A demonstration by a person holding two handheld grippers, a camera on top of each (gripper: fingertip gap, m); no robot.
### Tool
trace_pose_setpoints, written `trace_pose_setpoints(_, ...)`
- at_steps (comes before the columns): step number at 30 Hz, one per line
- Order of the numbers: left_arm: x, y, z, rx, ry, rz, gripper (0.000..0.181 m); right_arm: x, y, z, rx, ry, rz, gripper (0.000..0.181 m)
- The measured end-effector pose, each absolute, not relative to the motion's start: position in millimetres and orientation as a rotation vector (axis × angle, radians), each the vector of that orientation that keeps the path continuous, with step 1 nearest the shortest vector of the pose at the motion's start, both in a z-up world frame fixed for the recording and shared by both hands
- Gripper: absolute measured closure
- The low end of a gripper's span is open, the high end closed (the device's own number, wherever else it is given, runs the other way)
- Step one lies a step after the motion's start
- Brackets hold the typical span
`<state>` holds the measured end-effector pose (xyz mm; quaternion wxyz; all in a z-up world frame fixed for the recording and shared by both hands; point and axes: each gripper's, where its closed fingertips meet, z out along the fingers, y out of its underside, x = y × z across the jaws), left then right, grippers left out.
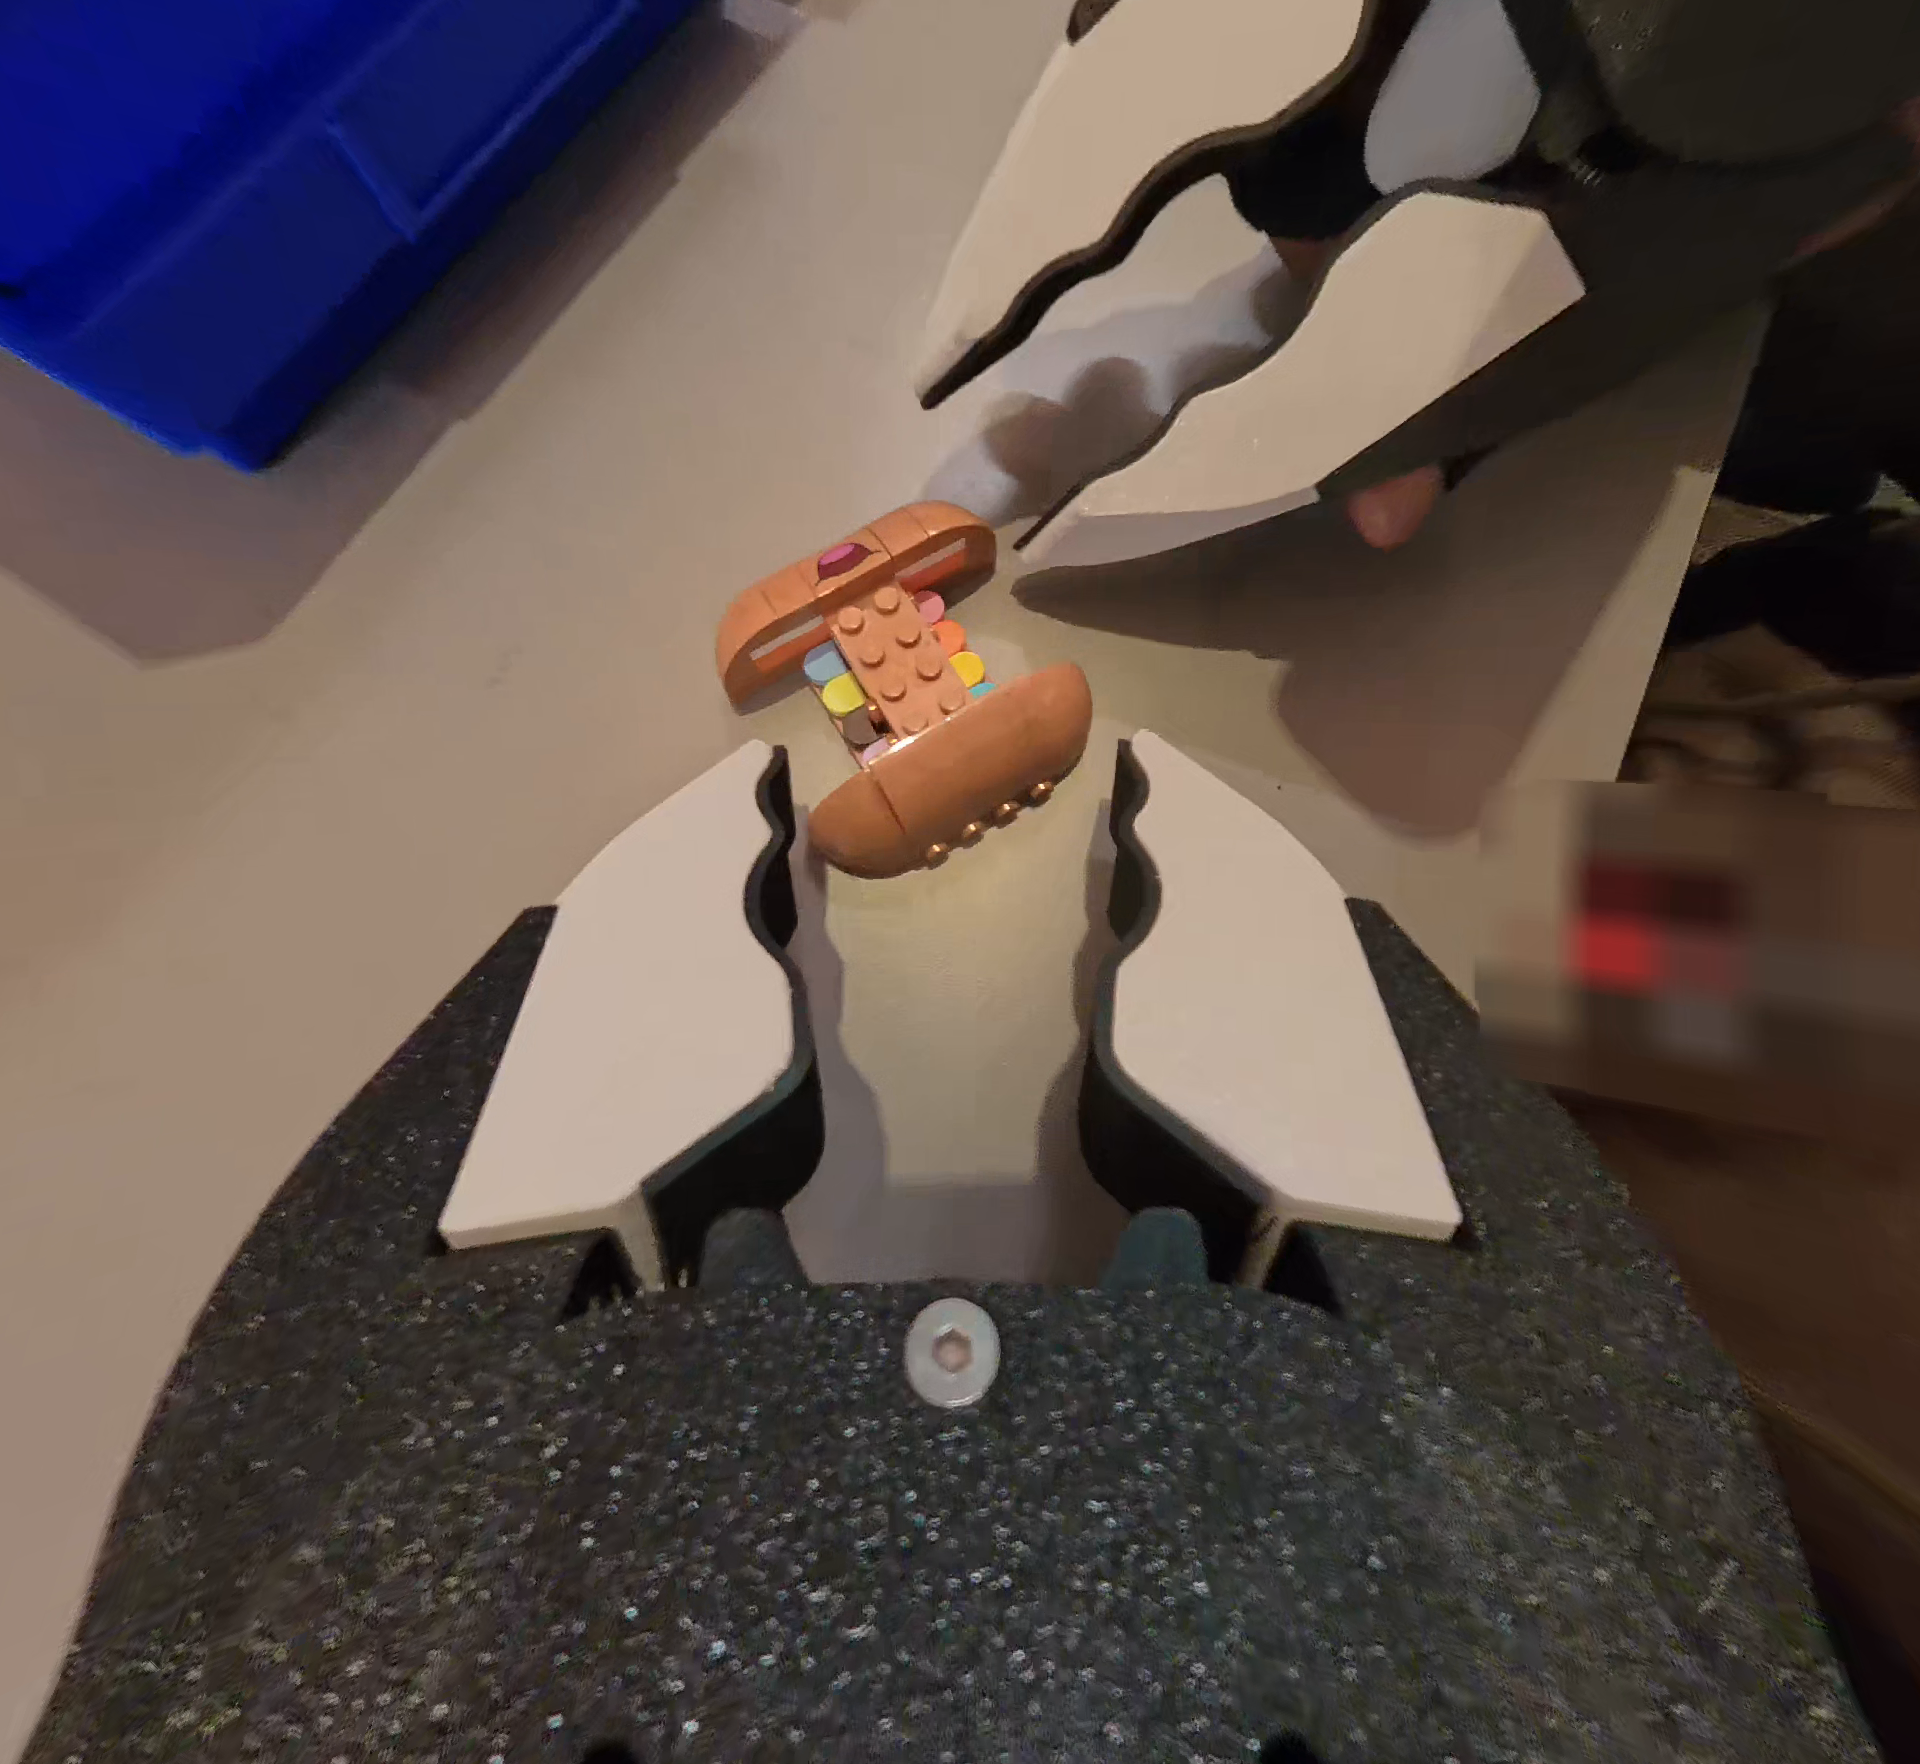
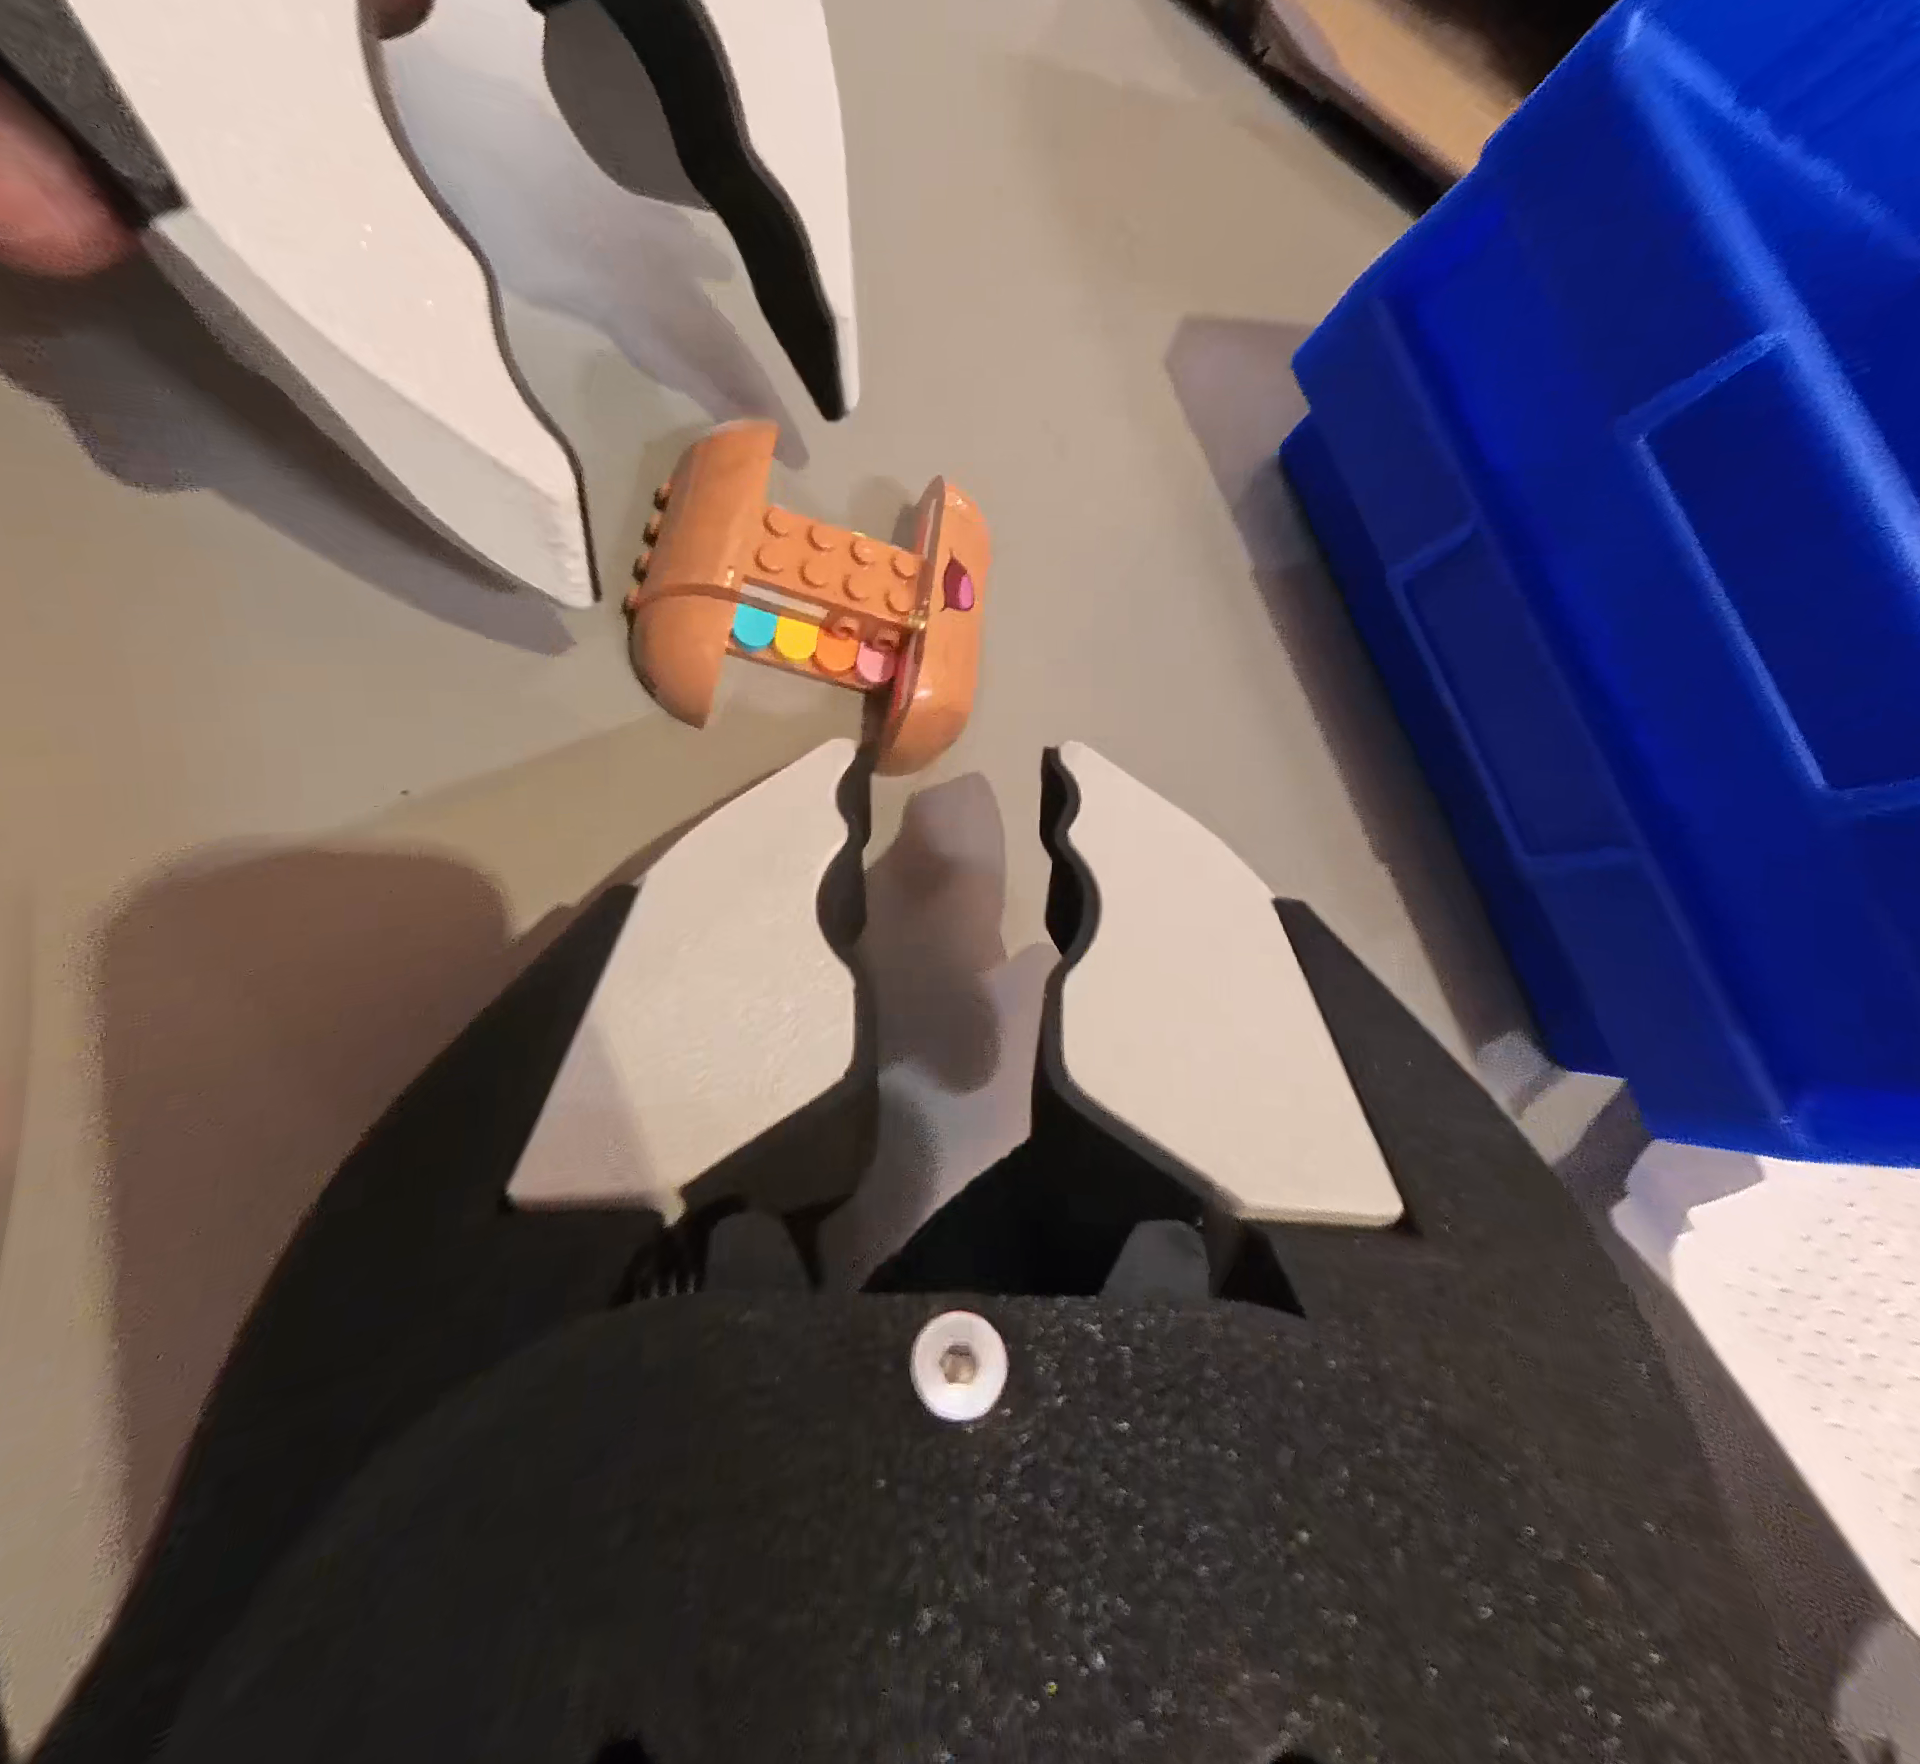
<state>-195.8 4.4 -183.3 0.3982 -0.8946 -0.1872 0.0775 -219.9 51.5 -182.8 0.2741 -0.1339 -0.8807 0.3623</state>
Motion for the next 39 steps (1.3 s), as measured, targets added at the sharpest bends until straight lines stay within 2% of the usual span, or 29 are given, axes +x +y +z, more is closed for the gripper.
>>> trace_pose_setpoints(10, -199, 17, -188, -2.227, -0.551, 0.171, 0.127, -222, 41, -190, -0.424, -2.475, 0.963, 0.152)
trace_pose_setpoints(16, -199, 18, -199, -2.304, -0.495, 0.268, 0.128, -224, 38, -196, -0.460, -2.539, 0.905, 0.164)
trace_pose_setpoints(28, -164, 32, -200, -2.343, -0.137, 0.068, 0.128, -180, 57, -194, -0.494, -2.529, 0.961, 0.161)
trace_pose_setpoints(39, -164, 34, -200, -2.341, -0.070, 0.017, 0.131, -180, 63, -194, -0.482, -2.562, 1.057, 0.162)
